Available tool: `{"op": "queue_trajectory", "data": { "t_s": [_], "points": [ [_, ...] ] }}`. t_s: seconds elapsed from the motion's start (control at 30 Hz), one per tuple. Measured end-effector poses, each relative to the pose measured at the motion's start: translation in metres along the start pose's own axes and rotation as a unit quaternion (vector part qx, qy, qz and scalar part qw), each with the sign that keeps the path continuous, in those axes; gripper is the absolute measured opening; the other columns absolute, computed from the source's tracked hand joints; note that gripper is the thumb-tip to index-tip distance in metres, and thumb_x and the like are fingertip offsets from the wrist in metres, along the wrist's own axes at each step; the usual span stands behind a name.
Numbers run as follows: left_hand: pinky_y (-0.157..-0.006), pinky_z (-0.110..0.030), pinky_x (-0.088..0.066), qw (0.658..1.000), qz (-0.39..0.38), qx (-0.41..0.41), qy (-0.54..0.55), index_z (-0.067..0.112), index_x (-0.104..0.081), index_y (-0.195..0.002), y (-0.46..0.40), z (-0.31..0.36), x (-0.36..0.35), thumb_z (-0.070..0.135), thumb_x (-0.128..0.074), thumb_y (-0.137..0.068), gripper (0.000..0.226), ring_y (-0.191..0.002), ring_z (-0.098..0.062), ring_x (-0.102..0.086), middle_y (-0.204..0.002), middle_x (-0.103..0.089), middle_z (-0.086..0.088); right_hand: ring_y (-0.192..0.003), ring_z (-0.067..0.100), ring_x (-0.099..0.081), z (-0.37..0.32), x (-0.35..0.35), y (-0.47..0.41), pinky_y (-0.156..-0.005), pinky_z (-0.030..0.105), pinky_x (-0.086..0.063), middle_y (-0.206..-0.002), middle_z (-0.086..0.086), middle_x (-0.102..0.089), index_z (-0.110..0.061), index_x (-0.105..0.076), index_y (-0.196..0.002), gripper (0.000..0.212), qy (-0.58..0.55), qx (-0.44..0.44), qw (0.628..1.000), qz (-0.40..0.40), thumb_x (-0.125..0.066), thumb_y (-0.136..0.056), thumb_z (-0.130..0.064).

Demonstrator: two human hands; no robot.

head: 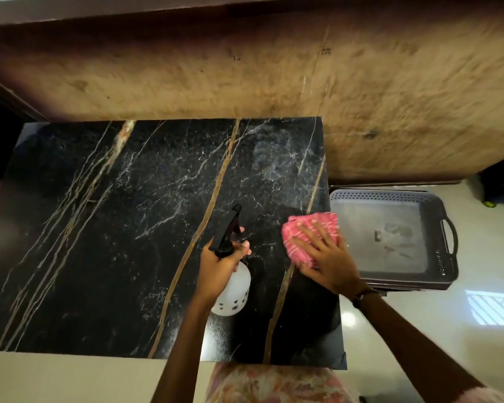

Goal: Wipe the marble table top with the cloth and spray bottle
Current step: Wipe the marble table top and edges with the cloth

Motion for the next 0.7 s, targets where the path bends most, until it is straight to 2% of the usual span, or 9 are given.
{"op": "queue_trajectory", "data": {
  "t_s": [0.07,0.17,0.23,0.33,0.37,0.43,0.5,0.57,0.7],
  "points": [
    [-0.071,-0.036,-0.047,1.0,-0.009,-0.008,0.002,0.016,-0.066,-0.106,-0.011,0.001,0.001,0.008,-0.064,-0.087,0.021,-0.071,-0.03,-0.051,-0.059,-0.067,0.005,-0.145,0.031,-0.017,0.016,0.006,-0.024,-0.105,0.069,-0.026,-0.156,0.004,-0.028,-0.032,-0.034,-0.146,0.069,-0.012,-0.061,0.998,-0.004,-0.035,-0.087,-0.067],
    [-0.073,-0.043,-0.047,1.0,-0.028,-0.013,0.0,0.022,-0.066,-0.106,-0.029,0.005,0.002,0.008,-0.064,-0.087,0.024,-0.073,-0.032,-0.053,-0.065,-0.069,0.003,-0.145,0.033,-0.017,0.007,0.013,-0.08,-0.107,0.071,-0.016,-0.157,0.004,-0.027,-0.031,-0.036,-0.145,0.067,-0.021,-0.102,0.995,0.01,-0.038,-0.086,-0.063],
    [-0.074,-0.039,-0.048,0.999,-0.043,-0.011,-0.008,0.018,-0.065,-0.109,-0.042,0.011,0.001,0.007,-0.063,-0.088,0.024,-0.071,-0.03,-0.054,-0.06,-0.066,0.005,-0.145,0.035,-0.019,-0.011,0.011,-0.114,-0.106,0.073,-0.013,-0.157,0.005,-0.028,-0.03,-0.038,-0.144,0.065,-0.016,-0.104,0.994,0.011,-0.035,-0.088,-0.061],
    [-0.066,-0.027,-0.047,0.998,-0.057,-0.014,-0.02,0.007,-0.068,-0.093,-0.06,0.02,0.003,0.008,-0.064,-0.087,0.007,-0.056,-0.017,-0.053,-0.056,-0.06,0.001,-0.146,0.035,-0.016,-0.043,0.004,-0.136,-0.106,0.073,-0.02,-0.159,0.005,-0.022,-0.03,-0.03,-0.149,0.064,0.015,-0.051,0.999,0.004,-0.029,-0.091,-0.059],
    [-0.065,-0.026,-0.047,0.998,-0.057,-0.016,-0.029,0.0,-0.067,-0.087,-0.067,0.022,0.003,0.01,-0.065,-0.086,0.01,-0.051,-0.015,-0.048,-0.053,-0.056,-0.001,-0.147,0.033,-0.014,-0.048,0.001,-0.133,-0.108,0.071,-0.017,-0.16,0.003,-0.019,-0.031,-0.026,-0.15,0.064,0.021,-0.023,1.0,-0.001,-0.027,-0.093,-0.059],
    [-0.062,-0.022,-0.047,0.998,-0.058,-0.012,-0.038,-0.01,-0.065,-0.087,-0.082,0.023,0.005,0.009,-0.066,-0.085,0.02,-0.046,-0.01,-0.044,-0.046,-0.053,0.006,-0.147,0.029,-0.011,-0.046,-0.003,-0.111,-0.113,0.066,-0.01,-0.16,0.0,-0.017,-0.035,-0.023,-0.151,0.063,0.029,0.032,0.999,-0.005,-0.027,-0.093,-0.06],
    [-0.066,-0.026,-0.049,0.997,-0.062,-0.012,-0.034,-0.005,-0.066,-0.095,-0.093,0.028,0.006,0.008,-0.065,-0.086,0.016,-0.051,-0.015,-0.049,-0.046,-0.059,0.008,-0.147,0.029,-0.014,-0.026,-0.003,-0.084,-0.113,0.063,-0.012,-0.159,-0.001,-0.022,-0.037,-0.026,-0.149,0.063,0.041,0.051,0.998,0.009,-0.032,-0.091,-0.061],
    [-0.068,-0.033,-0.048,0.997,-0.07,-0.02,-0.022,0.007,-0.067,-0.104,-0.104,0.032,0.006,0.007,-0.065,-0.086,0.018,-0.06,-0.025,-0.05,-0.051,-0.064,0.007,-0.146,0.029,-0.016,0.004,0.002,-0.073,-0.11,0.063,-0.019,-0.157,0.001,-0.026,-0.038,-0.026,-0.148,0.064,0.032,0.008,0.999,0.027,-0.036,-0.088,-0.061],
    [-0.065,-0.027,-0.048,0.996,-0.075,-0.037,-0.029,0.014,-0.064,-0.111,-0.12,0.038,0.01,0.008,-0.063,-0.088,0.024,-0.065,-0.03,-0.051,-0.054,-0.065,0.008,-0.146,0.03,-0.016,0.038,0.018,-0.118,-0.108,0.067,-0.021,-0.157,0.002,-0.027,-0.035,-0.03,-0.145,0.065,0.006,-0.096,0.995,0.035,-0.038,-0.086,-0.062]
  ]
}}
Point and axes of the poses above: each hand's wrist, its own y-axis away from the middle knuckle, its own x-axis out of the back of the hand, z = x × y, the point moved 3 cm from there along -y, towards the middle knuckle
